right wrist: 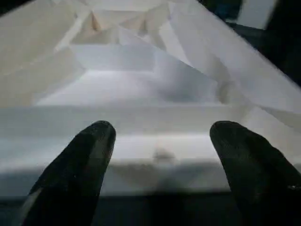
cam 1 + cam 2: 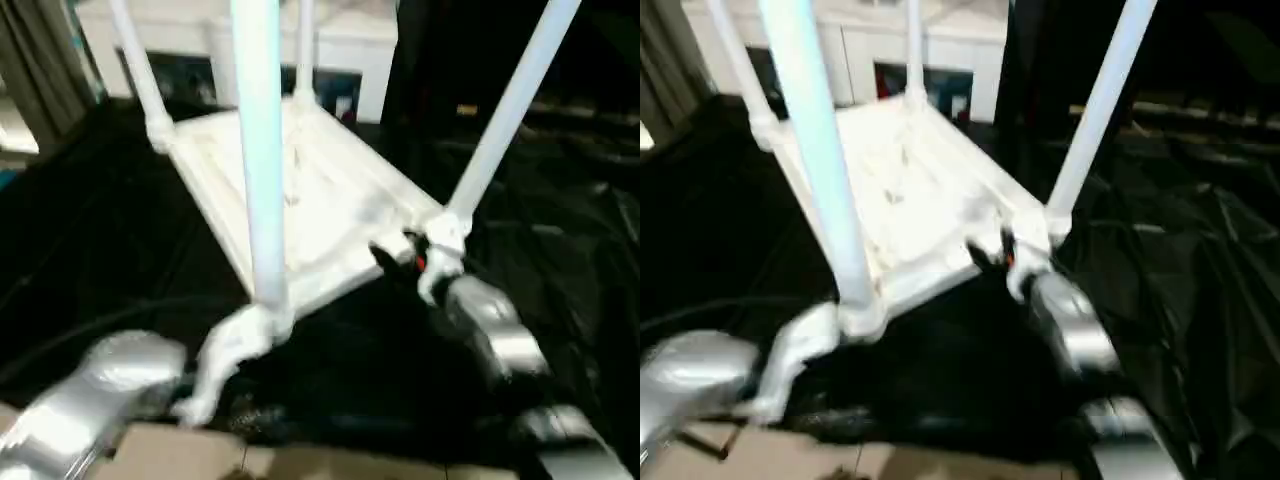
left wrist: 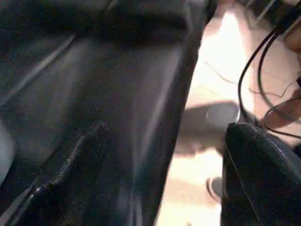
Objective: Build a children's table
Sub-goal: Rotate table base
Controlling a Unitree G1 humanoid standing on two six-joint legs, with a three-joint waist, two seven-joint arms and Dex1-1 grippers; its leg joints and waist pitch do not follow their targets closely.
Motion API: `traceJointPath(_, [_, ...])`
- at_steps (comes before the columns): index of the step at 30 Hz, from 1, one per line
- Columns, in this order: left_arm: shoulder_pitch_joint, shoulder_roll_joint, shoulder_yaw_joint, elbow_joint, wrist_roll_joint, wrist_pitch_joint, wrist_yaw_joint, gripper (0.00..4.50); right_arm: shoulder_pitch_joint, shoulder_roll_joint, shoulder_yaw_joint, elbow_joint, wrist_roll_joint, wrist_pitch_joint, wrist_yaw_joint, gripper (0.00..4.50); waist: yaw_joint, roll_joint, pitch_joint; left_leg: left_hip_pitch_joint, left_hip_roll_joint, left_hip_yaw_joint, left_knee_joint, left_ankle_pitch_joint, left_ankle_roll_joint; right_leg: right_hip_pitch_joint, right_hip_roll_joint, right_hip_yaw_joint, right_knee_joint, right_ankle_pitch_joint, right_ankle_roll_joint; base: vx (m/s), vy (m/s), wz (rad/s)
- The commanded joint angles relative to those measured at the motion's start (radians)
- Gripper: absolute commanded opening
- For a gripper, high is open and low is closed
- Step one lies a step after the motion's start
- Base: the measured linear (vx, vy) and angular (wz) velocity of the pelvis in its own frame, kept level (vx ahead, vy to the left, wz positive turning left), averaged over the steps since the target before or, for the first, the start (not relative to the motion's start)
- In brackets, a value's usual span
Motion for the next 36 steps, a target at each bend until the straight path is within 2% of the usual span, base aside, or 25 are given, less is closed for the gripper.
traceJointPath(1, [0.011,0.026,0.081,0.023,-0.013,-0.044,-0.026,4.45,0.031,-0.023,-0.033,-0.075,0.013,0.041,-0.004,3.68,-0.002,0.011,-0.048,0.026,0.036,-0.011,-0.084,-0.299,-0.029,0.029,-0.035,0.028,-0.072,-0.223,-0.178,0.0,0.0,0.0])
traceJointPath(3, [0.006,0.021,0.156,0.087,-0.024,-0.092,-0.015,4.45,0.072,-0.043,-0.056,-0.115,0.021,0.078,-0.02,3.68,-0.001,0.01,-0.046,0.024,0.036,-0.011,-0.085,-0.303,-0.03,0.029,-0.037,0.029,-0.076,-0.24,-0.169,0.0,0.0,0.0])
traceJointPath(5, [-0.022,-0.012,0.211,0.142,-0.048,-0.117,0.006,4.45,0.098,-0.053,-0.071,-0.129,0.018,0.091,-0.033,3.68,-0.003,0.01,-0.051,0.025,0.035,-0.013,-0.085,-0.299,-0.038,0.03,-0.037,0.028,-0.072,-0.221,-0.174,0.0,0.0,0.0])
traceJointPath(9, [-0.094,-0.095,0.26,0.208,-0.104,-0.162,0.064,4.45,0.114,-0.076,-0.053,-0.103,-0.038,0.123,-0.084,3.68,-0.002,0.01,-0.054,0.028,0.034,-0.01,-0.082,-0.281,-0.039,0.031,-0.037,0.027,-0.068,-0.163,-0.201,0.0,0.0,0.0])
traceJointPath(10, [-0.114,-0.12,0.262,0.217,-0.113,-0.169,0.084,4.45,0.109,-0.081,-0.045,-0.077,-0.061,0.135,-0.11,3.68,-0.003,0.01,-0.055,0.022,0.033,-0.012,-0.082,-0.261,-0.036,0.037,-0.039,0.027,-0.065,-0.141,-0.204,0.0,0.0,0.0])
traceJointPath(12, [-0.139,-0.15,0.244,0.231,-0.101,-0.193,0.105,4.45,0.096,-0.082,-0.04,-0.039,-0.091,0.151,-0.149,3.68,-0.002,0.007,-0.056,0.023,0.031,-0.01,-0.077,-0.238,-0.033,0.039,-0.041,0.027,-0.065,-0.125,-0.208,0.0,0.0,0.0])
traceJointPath(15, [-0.154,-0.175,0.227,0.248,-0.087,-0.216,0.114,4.45,0.088,-0.075,-0.039,-0.031,-0.093,0.172,-0.159,3.68,-0.005,0.002,-0.058,0.02,0.031,-0.009,-0.075,-0.218,-0.02,0.043,-0.04,0.028,-0.064,-0.115,-0.202,0.0,0.0,0.0])
traceJointPath(16, [-0.177,-0.22,0.214,0.267,-0.095,-0.217,0.12,4.45,0.076,-0.057,-0.034,-0.027,-0.095,0.182,-0.166,3.68,-0.007,0.003,-0.059,0.019,0.032,-0.01,-0.074,-0.209,-0.015,0.044,-0.042,0.028,-0.062,-0.103,-0.203,0.0,0.0,0.0])
traceJointPath(17, [-0.188,-0.24,0.206,0.278,-0.094,-0.225,0.124,4.45,0.069,-0.048,-0.03,-0.021,-0.097,0.183,-0.168,3.68,-0.009,0.006,-0.057,0.022,0.033,-0.009,-0.074,-0.213,-0.014,0.04,-0.04,0.027,-0.064,-0.109,-0.208,0.0,0.0,0.0])
traceJointPath(20, [-0.216,-0.298,0.184,0.298,-0.103,-0.238,0.14,4.45,0.041,-0.022,-0.014,0.015,-0.105,0.169,-0.173,3.68,-0.012,0.005,-0.057,0.022,0.035,-0.01,-0.075,-0.235,-0.02,0.04,-0.043,0.027,-0.066,-0.134,-0.212,0.0,0.0,0.0])
traceJointPath(22, [-0.239,-0.346,0.155,0.285,-0.14,-0.212,0.148,4.45,0.005,0.008,-0.003,0.058,-0.112,0.149,-0.18,3.68,-0.011,0.004,-0.059,0.023,0.035,-0.01,-0.075,-0.235,-0.023,0.04,-0.045,0.027,-0.064,-0.132,-0.221,0.0,0.0,0.0])
traceJointPath(25, [-0.268,-0.395,0.111,0.251,-0.178,-0.175,0.153,4.45,-0.034,0.034,0.008,0.096,-0.121,0.139,-0.177,3.68,-0.009,-0.002,-0.062,0.022,0.036,-0.008,-0.072,-0.201,-0.017,0.044,-0.043,0.027,-0.058,-0.083,-0.229,0.0,0.0,0.0])
traceJointPath(27, [-0.286,-0.424,0.082,0.235,-0.187,-0.155,0.146,4.45,-0.052,0.043,0.017,0.113,-0.128,0.138,-0.166,3.68,-0.007,0.0,-0.064,0.021,0.035,-0.006,-0.068,-0.16,-0.004,0.045,-0.042,0.027,-0.053,-0.028,-0.234,0.0,0.0,0.0])
traceJointPath(28, [-0.296,-0.44,0.057,0.226,-0.185,-0.15,0.14,4.45,-0.061,0.047,0.024,0.124,-0.133,0.139,-0.159,3.68,-0.005,-0.009,-0.065,0.019,0.034,-0.005,-0.066,-0.138,0.007,0.05,-0.042,0.027,-0.05,-0.003,-0.237,0.0,0.0,0.0])
traceJointPath(29, [-0.305,-0.453,0.035,0.221,-0.181,-0.15,0.136,4.45,-0.068,0.048,0.031,0.133,-0.138,0.14,-0.155,3.68,-0.004,-0.006,-0.064,0.019,0.035,-0.005,-0.066,-0.13,0.014,0.049,-0.043,0.026,-0.051,-0.001,-0.237,0.0,0.0,0.0])
traceJointPath(33, [-0.342,-0.509,-0.026,0.224,-0.169,-0.155,0.136,4.45,-0.087,0.052,0.044,0.165,-0.147,0.129,-0.148,3.68,-0.008,-0.016,-0.062,0.018,0.036,-0.006,-0.067,-0.155,0.007,0.05,-0.044,0.026,-0.056,-0.045,-0.229,0.0,0.0,0.0])
traceJointPath(36, [-0.38,-0.556,-0.072,0.252,-0.149,-0.175,0.147,4.45,-0.099,0.064,0.043,0.185,-0.148,0.118,-0.143,3.68,-0.01,-0.018,-0.061,0.017,0.037,-0.006,-0.067,-0.169,0.003,0.05,-0.047,0.027,-0.059,-0.076,-0.22,0.0,0.0,0.0])
